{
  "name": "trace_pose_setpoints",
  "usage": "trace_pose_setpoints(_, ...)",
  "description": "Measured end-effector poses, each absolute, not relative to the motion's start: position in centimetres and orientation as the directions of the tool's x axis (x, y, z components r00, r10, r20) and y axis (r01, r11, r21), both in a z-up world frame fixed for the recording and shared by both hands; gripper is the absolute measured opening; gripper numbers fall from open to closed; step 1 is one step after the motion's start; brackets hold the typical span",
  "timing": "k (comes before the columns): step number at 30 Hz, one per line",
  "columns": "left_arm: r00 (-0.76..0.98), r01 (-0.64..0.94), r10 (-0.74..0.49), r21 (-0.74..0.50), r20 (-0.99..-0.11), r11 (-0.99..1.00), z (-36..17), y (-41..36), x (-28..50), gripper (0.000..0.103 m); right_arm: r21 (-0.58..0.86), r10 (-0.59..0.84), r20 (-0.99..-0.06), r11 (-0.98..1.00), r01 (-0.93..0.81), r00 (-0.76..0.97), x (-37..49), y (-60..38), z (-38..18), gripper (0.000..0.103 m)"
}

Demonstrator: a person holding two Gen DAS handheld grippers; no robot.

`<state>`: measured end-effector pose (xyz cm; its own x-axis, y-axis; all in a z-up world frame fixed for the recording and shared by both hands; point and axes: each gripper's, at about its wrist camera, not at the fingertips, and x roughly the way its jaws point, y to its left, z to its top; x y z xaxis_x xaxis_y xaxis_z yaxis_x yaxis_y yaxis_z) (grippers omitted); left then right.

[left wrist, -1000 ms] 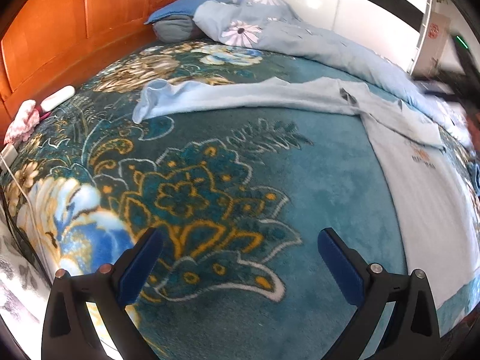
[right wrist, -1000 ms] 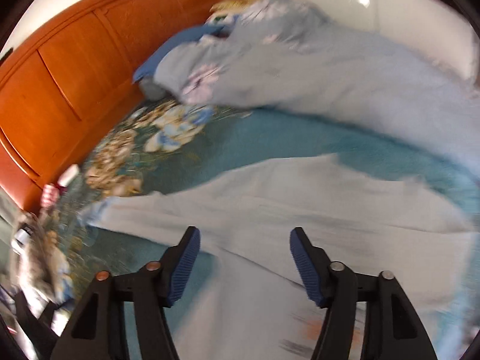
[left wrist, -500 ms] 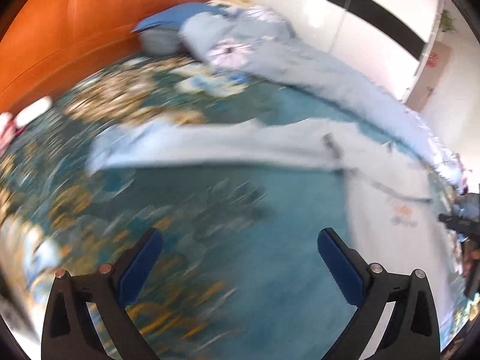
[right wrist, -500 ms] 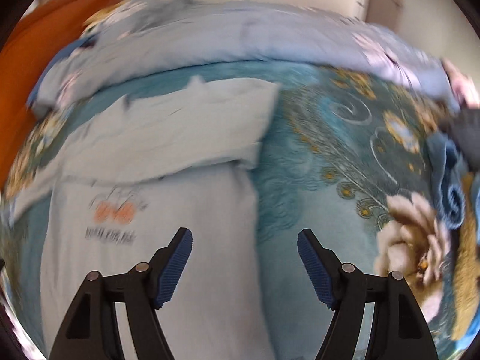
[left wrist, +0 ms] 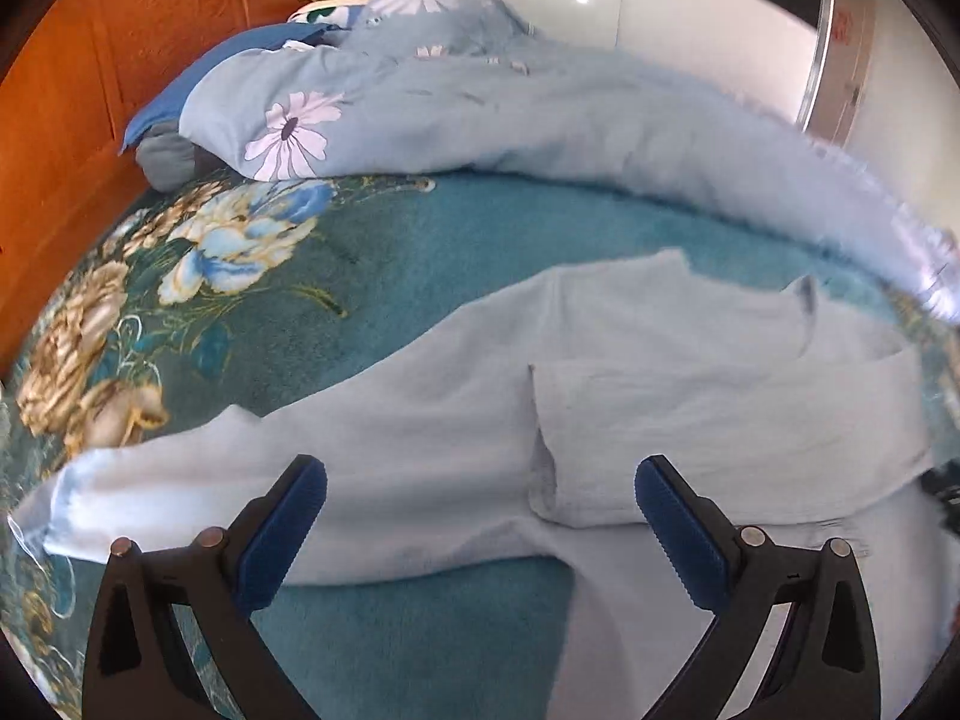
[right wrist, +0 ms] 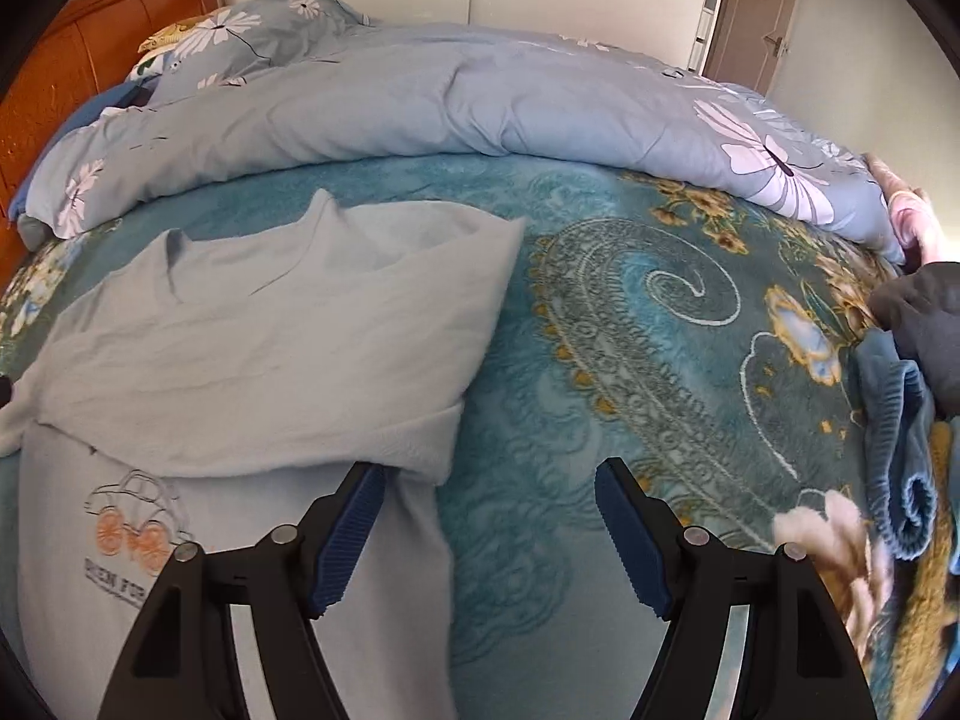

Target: Fold clothes

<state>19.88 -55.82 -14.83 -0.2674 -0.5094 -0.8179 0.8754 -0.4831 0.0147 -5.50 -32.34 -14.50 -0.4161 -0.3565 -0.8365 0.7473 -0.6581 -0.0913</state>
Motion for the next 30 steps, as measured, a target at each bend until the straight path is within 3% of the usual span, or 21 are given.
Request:
trace_pose_setpoints(11, -0.165, 0.890, -0.493, 0.086, -0.854, -0.447, -17.5, -57.0, 20.1, 0.103, -0.085, -0.342, -0.843, -0.678, 0.730, -0.415, -7.0, -30.8, -15.6, 0.076)
trace_pose_setpoints(18, -0.277, 0.884, -0.492, -0.018, -0.825, -0.466, -15.3, -55.4, 22.1, 0.103, -0.056, -0.406, -0.821, -0.643, 0.763, -0.402, -5.3, -29.6, -13.5, 0.076)
trace_pose_setpoints(23, -0.351, 0.887, -0.506, -0.107, -0.788, -0.448, -13.4, -52.8, 27.3, 0.103, 0.021, -0.489, -0.805, -0.588, 0.808, -0.335, -1.2, -27.5, -11.9, 0.076)
trace_pose_setpoints(30, -0.260, 0.953, -0.580, -0.109, -0.772, -0.282, -12.8, -51.5, 39.4, 0.103, 0.084, -0.528, -0.834, -0.404, 0.911, -0.157, 7.6, -26.9, -12.5, 0.080)
